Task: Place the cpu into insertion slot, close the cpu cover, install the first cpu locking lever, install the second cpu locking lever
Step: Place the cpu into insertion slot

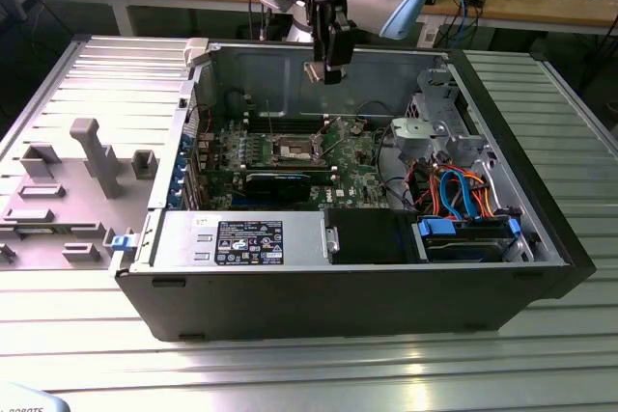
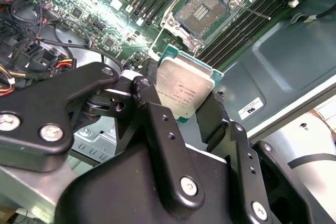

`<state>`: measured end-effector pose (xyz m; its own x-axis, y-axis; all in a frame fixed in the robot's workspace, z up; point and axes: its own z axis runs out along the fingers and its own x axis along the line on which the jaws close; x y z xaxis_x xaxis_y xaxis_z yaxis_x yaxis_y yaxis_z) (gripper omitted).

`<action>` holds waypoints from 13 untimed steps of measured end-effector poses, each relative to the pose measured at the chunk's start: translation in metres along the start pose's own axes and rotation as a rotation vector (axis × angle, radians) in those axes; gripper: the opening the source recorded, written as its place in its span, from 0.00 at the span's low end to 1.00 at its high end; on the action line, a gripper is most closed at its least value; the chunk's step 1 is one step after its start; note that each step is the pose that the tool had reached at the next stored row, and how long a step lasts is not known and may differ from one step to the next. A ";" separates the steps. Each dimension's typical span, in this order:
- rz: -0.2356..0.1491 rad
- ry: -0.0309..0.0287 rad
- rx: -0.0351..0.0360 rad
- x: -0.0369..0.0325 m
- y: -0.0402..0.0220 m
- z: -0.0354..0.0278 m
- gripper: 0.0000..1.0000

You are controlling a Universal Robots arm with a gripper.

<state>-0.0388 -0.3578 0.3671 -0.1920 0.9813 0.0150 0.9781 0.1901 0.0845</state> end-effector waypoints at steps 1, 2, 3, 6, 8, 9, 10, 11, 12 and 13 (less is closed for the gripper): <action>0.003 -0.0003 0.0000 0.0000 0.0000 0.0000 0.54; 0.009 -0.0008 -0.0001 0.0000 0.0000 0.0000 0.54; 0.014 -0.0012 -0.0002 0.0000 0.0000 0.0000 0.54; 0.032 -0.0027 -0.0004 0.0000 0.0000 0.0001 0.54; 0.046 -0.0039 -0.0007 0.0000 0.0000 0.0001 0.54; 0.050 -0.0042 -0.0007 0.0000 0.0000 0.0001 0.54; 0.053 -0.0045 -0.0008 0.0000 0.0000 0.0002 0.54; 0.056 -0.0048 -0.0008 0.0000 0.0000 0.0002 0.54; 0.059 -0.0051 -0.0009 0.0000 0.0000 0.0002 0.54; 0.063 -0.0053 -0.0009 0.0000 0.0000 0.0002 0.54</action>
<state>-0.0388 -0.3578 0.3669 -0.1301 0.9914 0.0150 0.9881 0.1284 0.0845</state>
